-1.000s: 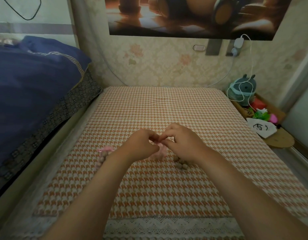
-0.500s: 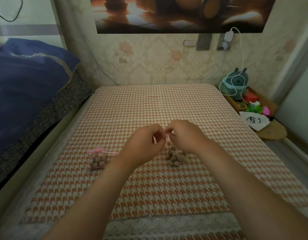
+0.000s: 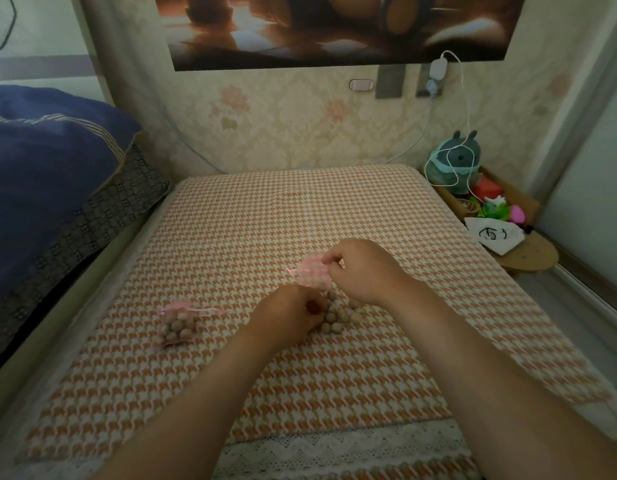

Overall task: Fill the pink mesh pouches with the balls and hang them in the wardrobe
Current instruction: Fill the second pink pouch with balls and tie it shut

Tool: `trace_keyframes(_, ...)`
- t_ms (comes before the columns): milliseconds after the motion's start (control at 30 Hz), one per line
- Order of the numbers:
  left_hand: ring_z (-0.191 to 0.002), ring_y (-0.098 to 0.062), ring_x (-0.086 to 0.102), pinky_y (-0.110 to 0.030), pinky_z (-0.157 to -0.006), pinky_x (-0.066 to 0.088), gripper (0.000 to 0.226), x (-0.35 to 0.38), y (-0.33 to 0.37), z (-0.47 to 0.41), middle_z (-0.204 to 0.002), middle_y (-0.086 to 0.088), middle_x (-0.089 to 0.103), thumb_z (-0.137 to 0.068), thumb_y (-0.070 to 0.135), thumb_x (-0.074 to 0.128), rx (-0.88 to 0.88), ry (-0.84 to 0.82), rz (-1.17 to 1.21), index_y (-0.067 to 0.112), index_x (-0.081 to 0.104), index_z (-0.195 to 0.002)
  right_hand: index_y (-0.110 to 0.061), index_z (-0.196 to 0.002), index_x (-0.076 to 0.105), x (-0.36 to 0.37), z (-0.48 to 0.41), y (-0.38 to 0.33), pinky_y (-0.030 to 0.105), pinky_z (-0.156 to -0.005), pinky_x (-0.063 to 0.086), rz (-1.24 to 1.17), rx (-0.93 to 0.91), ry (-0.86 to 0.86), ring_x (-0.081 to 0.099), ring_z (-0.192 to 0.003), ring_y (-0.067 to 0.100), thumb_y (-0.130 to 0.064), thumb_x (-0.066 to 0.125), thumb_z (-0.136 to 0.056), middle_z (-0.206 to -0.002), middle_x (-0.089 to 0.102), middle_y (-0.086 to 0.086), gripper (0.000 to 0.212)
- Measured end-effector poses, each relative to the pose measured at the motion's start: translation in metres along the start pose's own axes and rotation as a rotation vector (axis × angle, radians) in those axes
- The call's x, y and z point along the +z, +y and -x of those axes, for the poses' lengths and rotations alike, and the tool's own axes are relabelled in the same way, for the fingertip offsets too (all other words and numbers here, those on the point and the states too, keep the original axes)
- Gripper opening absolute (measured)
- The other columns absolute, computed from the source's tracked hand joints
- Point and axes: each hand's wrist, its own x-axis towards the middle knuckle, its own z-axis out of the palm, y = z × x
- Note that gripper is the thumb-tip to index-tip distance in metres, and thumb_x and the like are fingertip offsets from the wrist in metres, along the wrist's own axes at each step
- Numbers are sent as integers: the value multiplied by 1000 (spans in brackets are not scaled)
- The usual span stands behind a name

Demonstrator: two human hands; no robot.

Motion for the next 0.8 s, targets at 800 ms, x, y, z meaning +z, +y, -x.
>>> trace_keyframes(800, -95, -7, 61, -38, -83, 55, 17, -44, -4, 1, -112, 13, 62, -89, 41, 66, -55, 287, 109, 36, 73, -104, -25, -124, 72, 13, -3, -13, 35, -98, 52, -79, -46, -87, 63, -117, 14, -18, 54, -99, -128, 69, -6, 32)
